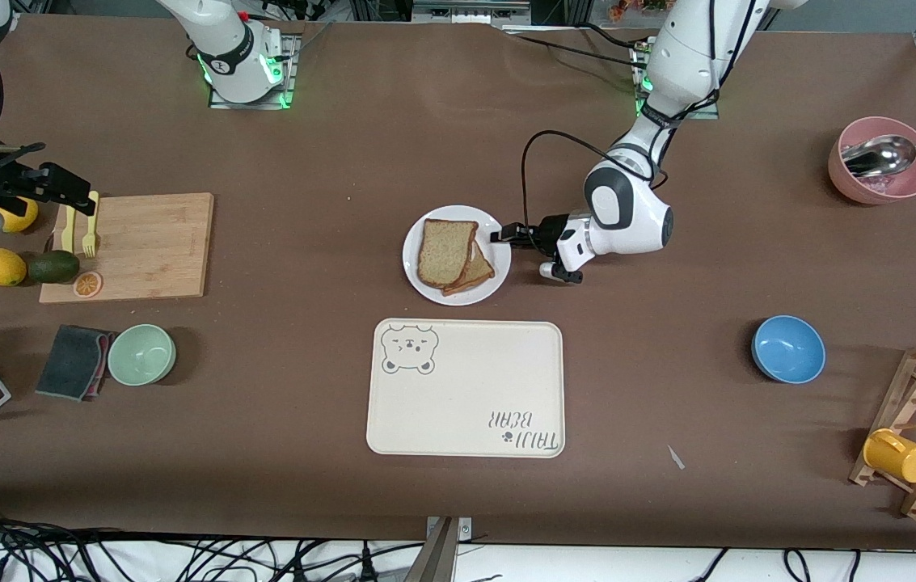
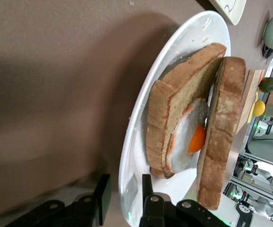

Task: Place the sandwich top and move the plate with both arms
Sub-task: 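Close the left gripper on the plate rim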

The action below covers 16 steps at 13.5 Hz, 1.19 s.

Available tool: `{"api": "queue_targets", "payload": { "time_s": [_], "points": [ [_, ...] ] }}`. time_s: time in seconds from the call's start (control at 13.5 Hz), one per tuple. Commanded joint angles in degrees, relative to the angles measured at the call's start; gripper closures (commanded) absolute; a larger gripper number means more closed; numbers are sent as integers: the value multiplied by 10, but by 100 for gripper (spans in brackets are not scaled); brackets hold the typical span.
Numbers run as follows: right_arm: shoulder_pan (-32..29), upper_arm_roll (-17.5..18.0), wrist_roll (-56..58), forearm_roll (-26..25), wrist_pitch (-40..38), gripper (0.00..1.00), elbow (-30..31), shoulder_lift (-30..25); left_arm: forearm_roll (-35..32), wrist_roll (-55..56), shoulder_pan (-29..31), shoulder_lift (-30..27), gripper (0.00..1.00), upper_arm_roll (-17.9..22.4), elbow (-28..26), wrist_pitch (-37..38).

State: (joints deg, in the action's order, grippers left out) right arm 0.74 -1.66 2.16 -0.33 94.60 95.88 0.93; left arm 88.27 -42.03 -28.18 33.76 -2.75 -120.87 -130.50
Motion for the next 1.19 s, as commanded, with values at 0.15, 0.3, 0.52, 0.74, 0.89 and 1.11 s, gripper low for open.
{"api": "queue_targets", "payload": {
  "time_s": [0.15, 0.3, 0.52, 0.74, 0.89, 1.11],
  "points": [
    [-8, 5, -5, 9, -8, 0, -10, 2, 32, -21, -9, 5, 74, 4, 5, -5],
    [-8, 5, -5, 9, -8, 0, -10, 2, 32, -21, -9, 5, 74, 4, 5, -5],
    [-8, 5, -5, 9, -8, 0, -10, 2, 32, -20, -9, 5, 77, 4, 5, -5],
    [-8, 5, -6, 9, -8, 0, -10, 2, 32, -20, -9, 6, 85, 4, 5, -5],
    [-8, 5, -5, 9, -8, 0, -10, 2, 32, -20, -9, 6, 88, 4, 5, -5],
    [-8, 5, -5, 9, -8, 0, -10, 2, 33, -20, -9, 6, 91, 4, 5, -5]
  ]
}}
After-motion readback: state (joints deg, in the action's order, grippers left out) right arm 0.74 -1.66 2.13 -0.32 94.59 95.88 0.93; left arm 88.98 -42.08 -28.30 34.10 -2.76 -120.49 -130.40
